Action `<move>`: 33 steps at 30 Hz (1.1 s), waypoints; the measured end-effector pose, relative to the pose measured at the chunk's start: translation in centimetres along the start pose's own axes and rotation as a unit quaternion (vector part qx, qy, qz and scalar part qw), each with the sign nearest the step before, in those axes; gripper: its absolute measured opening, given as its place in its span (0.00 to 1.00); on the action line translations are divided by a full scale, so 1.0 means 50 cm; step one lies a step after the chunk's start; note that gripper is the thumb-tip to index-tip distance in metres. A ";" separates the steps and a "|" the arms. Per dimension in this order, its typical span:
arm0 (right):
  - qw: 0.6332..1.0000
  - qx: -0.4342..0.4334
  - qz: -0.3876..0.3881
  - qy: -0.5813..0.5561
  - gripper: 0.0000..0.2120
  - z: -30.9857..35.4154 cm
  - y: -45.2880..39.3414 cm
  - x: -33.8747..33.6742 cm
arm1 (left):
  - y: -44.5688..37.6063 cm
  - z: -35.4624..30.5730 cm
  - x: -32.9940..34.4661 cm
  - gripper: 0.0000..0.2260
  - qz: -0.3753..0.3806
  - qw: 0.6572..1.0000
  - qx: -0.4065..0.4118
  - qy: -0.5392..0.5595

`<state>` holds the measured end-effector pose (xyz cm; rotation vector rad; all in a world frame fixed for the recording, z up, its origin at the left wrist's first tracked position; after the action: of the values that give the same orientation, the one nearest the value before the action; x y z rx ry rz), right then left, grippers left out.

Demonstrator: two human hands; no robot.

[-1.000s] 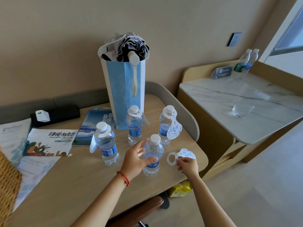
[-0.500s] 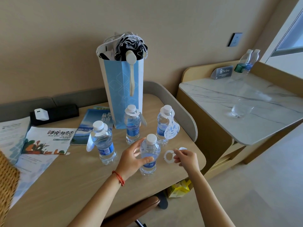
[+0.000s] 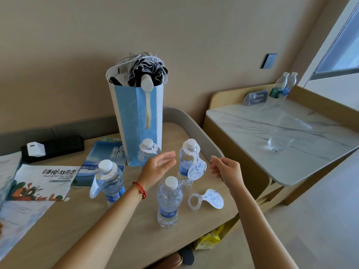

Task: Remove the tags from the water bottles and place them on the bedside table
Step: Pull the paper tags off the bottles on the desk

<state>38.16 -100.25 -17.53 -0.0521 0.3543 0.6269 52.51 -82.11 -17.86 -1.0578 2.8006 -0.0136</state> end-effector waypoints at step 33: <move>0.995 -0.054 0.076 -0.043 0.08 0.078 -0.115 0.077 | -0.155 0.088 0.048 0.21 0.028 0.999 0.006 -0.016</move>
<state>45.60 -102.14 -15.53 -0.1019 0.2427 0.7970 56.42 -89.32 -22.06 -0.9668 2.7974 -0.0065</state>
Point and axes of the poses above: each hand's wrist, its own y-axis away from the middle knuckle, its own x-axis out of the palm, z = x × y, the point moved 4 cm from there along -y, towards the middle knuckle, and after that the axes turned 4 degrees about y, right-handed, at the moved point
